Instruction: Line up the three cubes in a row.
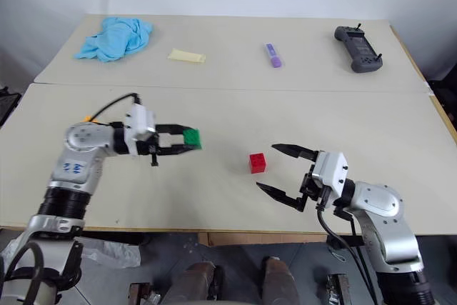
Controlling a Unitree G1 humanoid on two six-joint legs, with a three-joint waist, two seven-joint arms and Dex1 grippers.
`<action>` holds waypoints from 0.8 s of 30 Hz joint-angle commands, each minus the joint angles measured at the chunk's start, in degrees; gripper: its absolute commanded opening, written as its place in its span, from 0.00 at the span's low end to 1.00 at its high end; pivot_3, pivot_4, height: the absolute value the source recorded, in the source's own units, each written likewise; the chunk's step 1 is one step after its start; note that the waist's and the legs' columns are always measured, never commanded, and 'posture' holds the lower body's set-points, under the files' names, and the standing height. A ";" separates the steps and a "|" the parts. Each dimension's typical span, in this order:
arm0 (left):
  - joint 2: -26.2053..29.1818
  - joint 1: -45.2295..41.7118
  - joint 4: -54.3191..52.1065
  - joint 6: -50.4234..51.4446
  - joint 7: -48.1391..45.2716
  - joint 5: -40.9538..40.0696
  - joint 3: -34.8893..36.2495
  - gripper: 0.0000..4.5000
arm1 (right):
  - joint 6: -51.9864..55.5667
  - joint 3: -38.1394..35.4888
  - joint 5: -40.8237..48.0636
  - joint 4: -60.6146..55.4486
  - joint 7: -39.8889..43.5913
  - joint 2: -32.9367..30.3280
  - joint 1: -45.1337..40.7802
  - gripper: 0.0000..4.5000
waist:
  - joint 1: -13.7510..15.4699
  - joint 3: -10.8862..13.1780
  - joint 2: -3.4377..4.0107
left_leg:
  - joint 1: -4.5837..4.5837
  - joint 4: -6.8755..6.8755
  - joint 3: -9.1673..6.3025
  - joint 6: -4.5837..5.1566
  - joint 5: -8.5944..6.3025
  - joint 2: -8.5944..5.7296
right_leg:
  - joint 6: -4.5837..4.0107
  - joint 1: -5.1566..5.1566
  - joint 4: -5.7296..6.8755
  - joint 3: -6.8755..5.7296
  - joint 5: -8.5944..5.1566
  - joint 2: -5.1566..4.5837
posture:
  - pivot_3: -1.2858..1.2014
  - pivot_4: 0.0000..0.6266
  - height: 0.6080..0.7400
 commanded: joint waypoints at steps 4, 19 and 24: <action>-4.59 -5.26 14.43 -7.57 -3.45 4.22 -3.40 0.33 | 0.49 -2.25 1.78 -4.67 -1.14 -1.20 2.97 1.00 | -0.12 0.03 -0.04 | 0.00 0.02 0.21 -0.01 0.01 0.12 | 0.01 -0.09 0.09 -0.05 0.00 0.11 | 0.52 0.24 1.00; -8.92 -10.40 27.60 -13.40 -6.35 5.70 -2.20 0.60 | 0.98 -1.55 1.26 -7.97 -3.84 -0.73 6.37 1.00 | 0.22 0.04 -0.08 | 0.02 0.08 0.24 0.18 0.09 -0.08 | 0.14 -0.05 0.15 -0.01 0.08 0.07 | 0.52 0.24 1.00; -7.05 -9.58 23.28 -12.03 -6.20 2.77 1.59 0.93 | 0.90 -0.86 1.45 -7.17 -3.51 -0.62 5.47 1.00 | 0.16 0.04 -0.09 | 0.01 0.08 0.23 0.18 0.09 -0.07 | 0.14 -0.07 0.14 -0.01 0.08 0.06 | 0.52 0.24 1.00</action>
